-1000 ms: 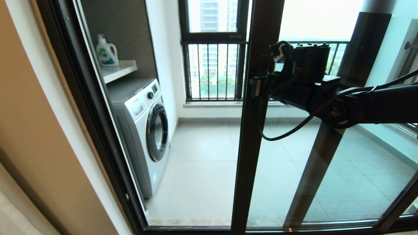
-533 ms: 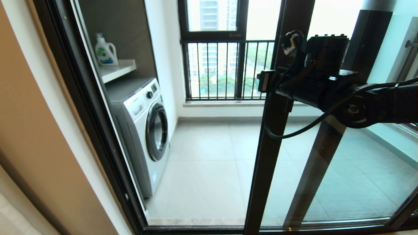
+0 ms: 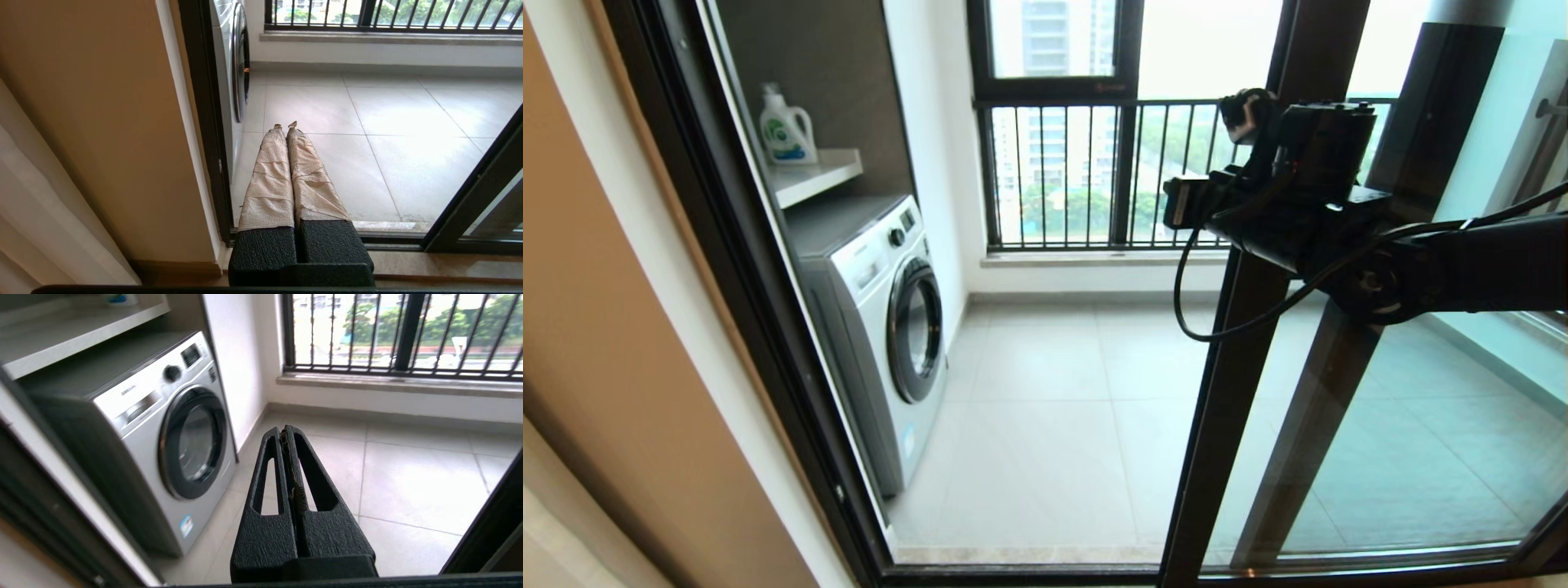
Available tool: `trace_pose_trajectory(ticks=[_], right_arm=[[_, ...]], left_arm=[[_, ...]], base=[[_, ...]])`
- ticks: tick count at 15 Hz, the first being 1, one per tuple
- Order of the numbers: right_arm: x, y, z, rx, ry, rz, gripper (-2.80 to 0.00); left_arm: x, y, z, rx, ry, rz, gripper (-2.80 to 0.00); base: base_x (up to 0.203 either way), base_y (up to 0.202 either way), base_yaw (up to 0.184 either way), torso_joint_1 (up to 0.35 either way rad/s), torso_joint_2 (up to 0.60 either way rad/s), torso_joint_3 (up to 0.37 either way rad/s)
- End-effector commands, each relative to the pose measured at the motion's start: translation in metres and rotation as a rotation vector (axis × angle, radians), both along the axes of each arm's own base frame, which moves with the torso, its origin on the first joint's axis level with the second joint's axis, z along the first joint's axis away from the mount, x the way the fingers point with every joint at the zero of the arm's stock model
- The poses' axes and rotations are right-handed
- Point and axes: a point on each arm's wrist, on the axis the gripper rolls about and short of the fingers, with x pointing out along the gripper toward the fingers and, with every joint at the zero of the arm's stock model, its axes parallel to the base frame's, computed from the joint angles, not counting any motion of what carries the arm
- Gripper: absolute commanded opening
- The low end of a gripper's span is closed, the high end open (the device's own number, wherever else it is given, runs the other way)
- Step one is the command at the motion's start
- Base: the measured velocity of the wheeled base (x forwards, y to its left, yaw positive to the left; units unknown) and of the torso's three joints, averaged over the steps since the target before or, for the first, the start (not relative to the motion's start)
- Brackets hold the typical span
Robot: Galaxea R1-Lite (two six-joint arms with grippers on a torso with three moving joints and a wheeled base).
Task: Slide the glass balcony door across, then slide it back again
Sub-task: Open the slid door
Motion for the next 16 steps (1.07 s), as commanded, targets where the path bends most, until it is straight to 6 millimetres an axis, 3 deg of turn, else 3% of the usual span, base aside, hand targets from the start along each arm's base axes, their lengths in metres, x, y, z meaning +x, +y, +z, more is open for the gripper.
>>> trace_pose_trajectory(ticks=[1, 4, 16], right_arm=[[0.027, -0.018, -0.023, -0.017, 0.021, -0.061, -2.80], [0.045, -0.043, -0.028, -0.015, 0.016, -0.131, -2.80], [0.054, -0.100, -0.030, -0.019, 0.022, -0.257, -2.80]], left_arm=[[0.000, 0.000, 0.000, -0.001, 0.002, 0.001, -2.80], [0.000, 0.000, 0.000, 0.000, 0.002, 0.001, -2.80], [0.000, 0.000, 0.000, 0.000, 0.002, 0.001, -2.80]], base=[[0.000, 0.000, 0.000, 0.000, 0.00, 0.000], [0.000, 0.000, 0.000, 0.000, 0.00, 0.000], [0.000, 0.000, 0.000, 0.000, 0.00, 0.000]])
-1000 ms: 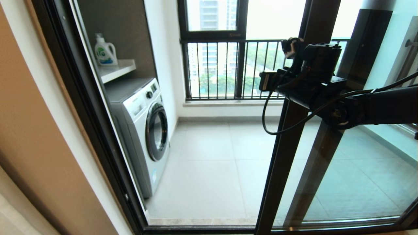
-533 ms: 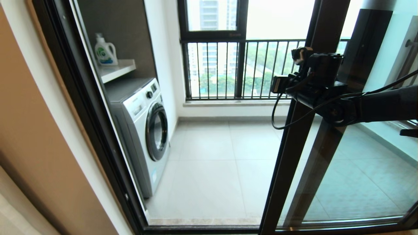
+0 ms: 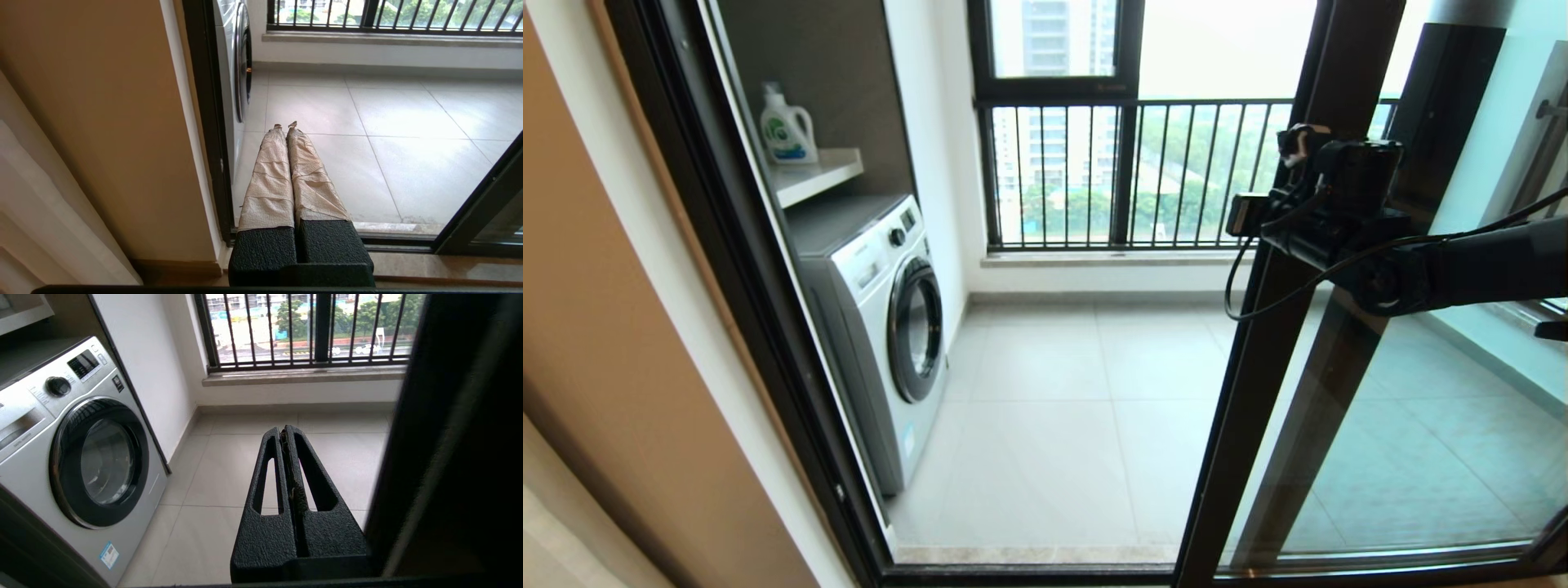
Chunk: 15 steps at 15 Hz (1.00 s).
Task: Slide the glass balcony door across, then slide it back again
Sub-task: Open the slid door
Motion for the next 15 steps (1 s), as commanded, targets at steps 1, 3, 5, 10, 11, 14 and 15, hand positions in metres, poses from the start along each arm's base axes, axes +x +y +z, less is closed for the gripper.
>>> trace_pose_trajectory(ticks=[1, 3, 5, 10, 11, 14, 15], right_arm=[[0.000, -0.014, 0.003, 0.001, -0.008, -0.030, -2.80], [0.001, -0.023, 0.002, 0.002, -0.005, -0.047, -2.80], [0.001, -0.029, 0.002, 0.002, -0.006, -0.059, -2.80], [0.001, -0.041, -0.002, 0.000, 0.001, -0.072, -2.80], [0.001, -0.045, -0.003, -0.001, -0.004, -0.079, -2.80], [0.001, -0.056, -0.003, -0.009, -0.011, -0.094, -2.80], [0.001, -0.060, -0.003, -0.011, -0.011, -0.100, -2.80]], left_arm=[[0.000, 0.000, 0.000, 0.000, 0.002, 0.001, -2.80], [0.000, 0.000, 0.000, 0.000, 0.002, -0.001, -2.80], [0.000, 0.000, 0.000, -0.001, 0.002, 0.001, -2.80], [0.000, 0.000, 0.000, 0.000, 0.002, 0.001, -2.80], [0.000, 0.000, 0.000, -0.001, 0.002, 0.001, -2.80], [0.000, 0.000, 0.000, 0.000, 0.002, 0.001, -2.80], [0.000, 0.000, 0.000, -0.001, 0.002, 0.001, -2.80]], base=[[0.000, 0.000, 0.000, 0.000, 0.00, 0.000], [0.000, 0.000, 0.000, 0.000, 0.00, 0.000], [0.000, 0.000, 0.000, 0.000, 0.00, 0.000], [0.000, 0.000, 0.000, 0.000, 0.00, 0.000], [0.000, 0.000, 0.000, 0.000, 0.00, 0.000], [0.000, 0.000, 0.000, 0.000, 0.00, 0.000], [0.000, 0.000, 0.000, 0.000, 0.00, 0.000]])
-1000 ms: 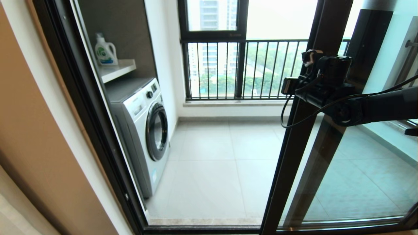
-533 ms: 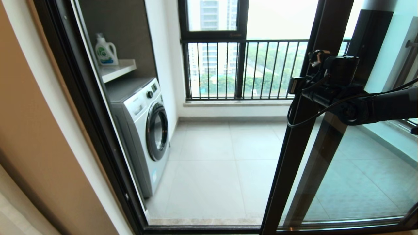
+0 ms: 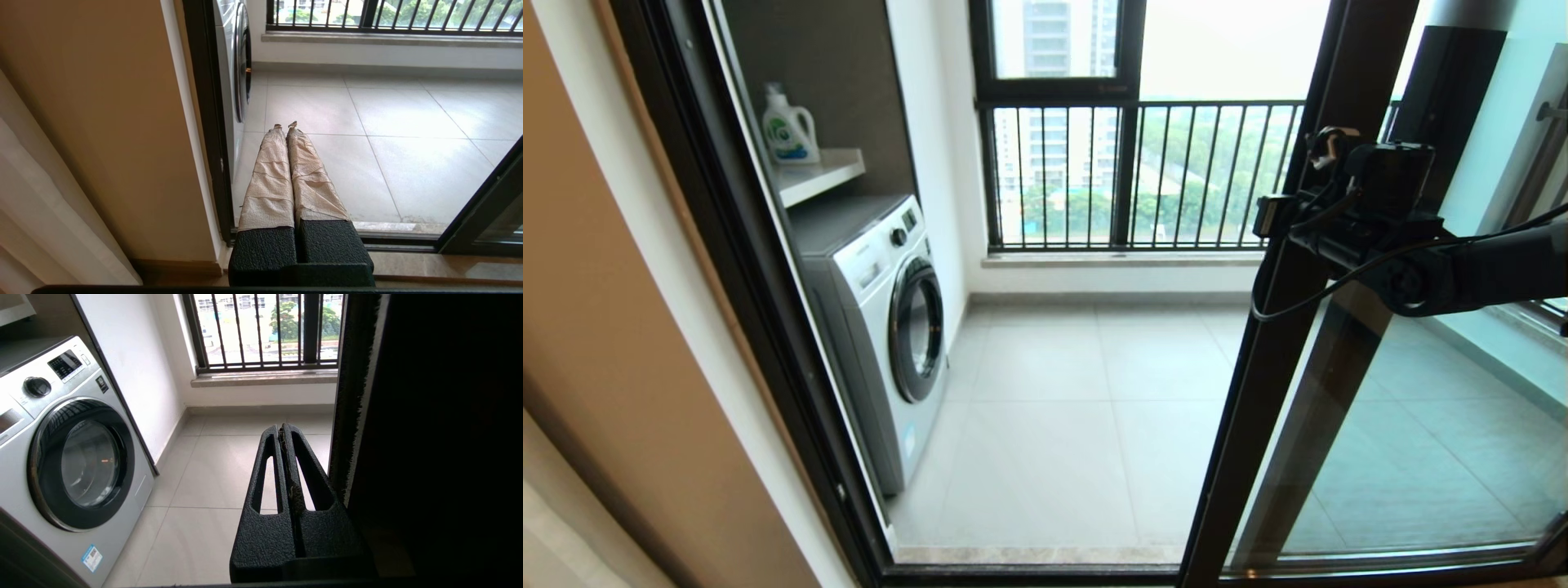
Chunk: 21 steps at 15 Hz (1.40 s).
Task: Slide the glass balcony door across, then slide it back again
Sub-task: Open the slid door
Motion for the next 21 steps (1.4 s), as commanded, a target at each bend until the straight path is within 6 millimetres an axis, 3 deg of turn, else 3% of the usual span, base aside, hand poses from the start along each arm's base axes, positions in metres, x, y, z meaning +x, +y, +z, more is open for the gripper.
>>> trace_pose_trajectory(ticks=[1, 8, 16, 21], right_arm=[[-0.001, -0.008, 0.001, -0.002, -0.004, -0.017, -2.80], [-0.002, -0.025, 0.000, -0.003, -0.004, -0.041, -2.80], [-0.001, -0.019, 0.002, -0.008, -0.012, -0.027, -2.80], [0.013, -0.016, 0.005, -0.035, -0.049, -0.011, -2.80]], left_arm=[[0.000, 0.000, 0.000, 0.000, 0.001, 0.001, -2.80], [0.000, 0.000, 0.000, 0.000, 0.001, 0.001, -2.80], [0.000, 0.000, 0.000, -0.001, 0.001, 0.001, -2.80], [0.000, 0.000, 0.000, -0.001, 0.001, 0.001, -2.80]], base=[[0.000, 0.000, 0.000, 0.000, 0.00, 0.000], [0.000, 0.000, 0.000, 0.000, 0.00, 0.000], [0.000, 0.000, 0.000, 0.000, 0.00, 0.000], [0.000, 0.000, 0.000, 0.000, 0.00, 0.000]])
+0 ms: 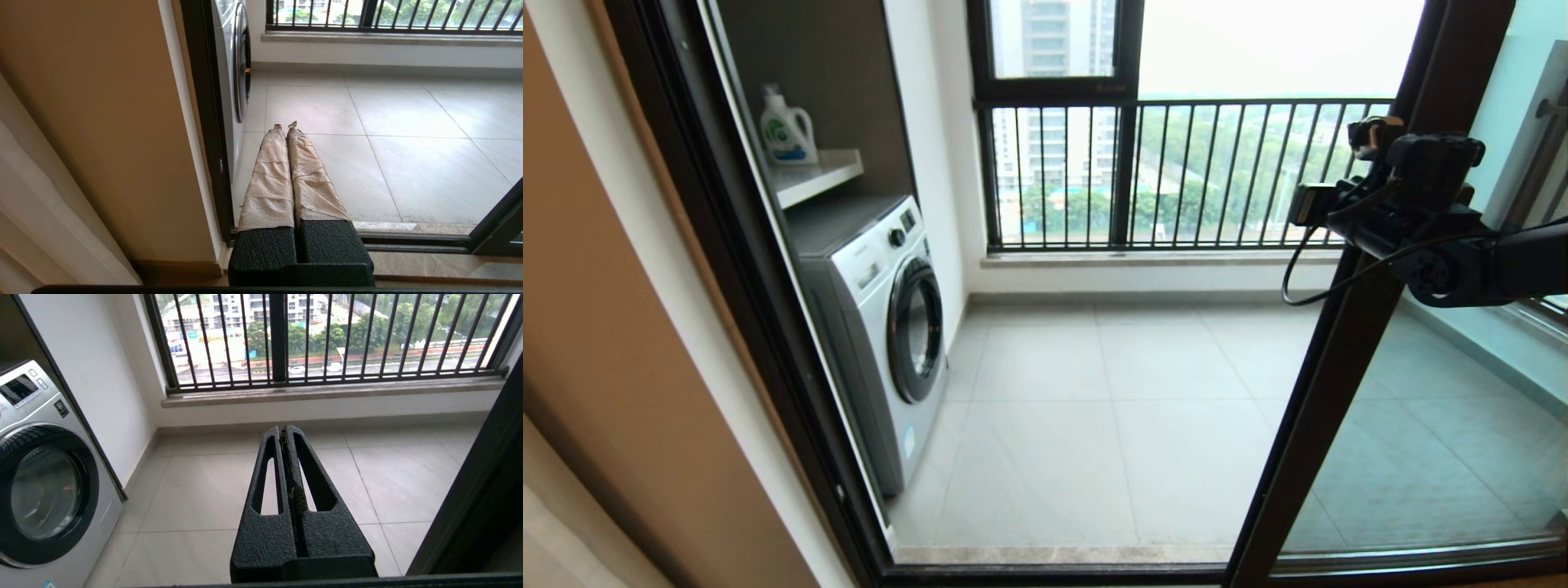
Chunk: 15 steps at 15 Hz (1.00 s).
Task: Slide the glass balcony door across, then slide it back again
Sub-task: Open the slid door
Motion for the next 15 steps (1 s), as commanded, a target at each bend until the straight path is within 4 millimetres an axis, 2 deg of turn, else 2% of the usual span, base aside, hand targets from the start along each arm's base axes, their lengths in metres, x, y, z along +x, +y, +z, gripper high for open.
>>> trace_pose_trajectory(ticks=[1, 7, 11, 15], right_arm=[[0.013, 0.001, -0.004, 0.000, -0.015, 0.001, -2.80], [0.053, -0.005, -0.028, -0.001, -0.039, -0.020, -2.80], [0.053, -0.017, -0.028, 0.000, -0.043, -0.048, -2.80], [0.049, -0.041, -0.024, -0.001, -0.052, -0.094, -2.80]], left_arm=[[0.000, 0.000, 0.000, -0.001, 0.002, 0.000, -2.80], [0.000, 0.000, 0.000, 0.000, 0.002, 0.000, -2.80], [0.000, 0.000, 0.000, 0.000, 0.002, 0.000, -2.80], [0.000, 0.000, 0.000, -0.001, 0.002, 0.000, -2.80]], base=[[0.000, 0.000, 0.000, 0.000, 0.00, 0.000], [0.000, 0.000, 0.000, 0.000, 0.00, 0.000], [0.000, 0.000, 0.000, 0.000, 0.00, 0.000], [0.000, 0.000, 0.000, 0.000, 0.00, 0.000]])
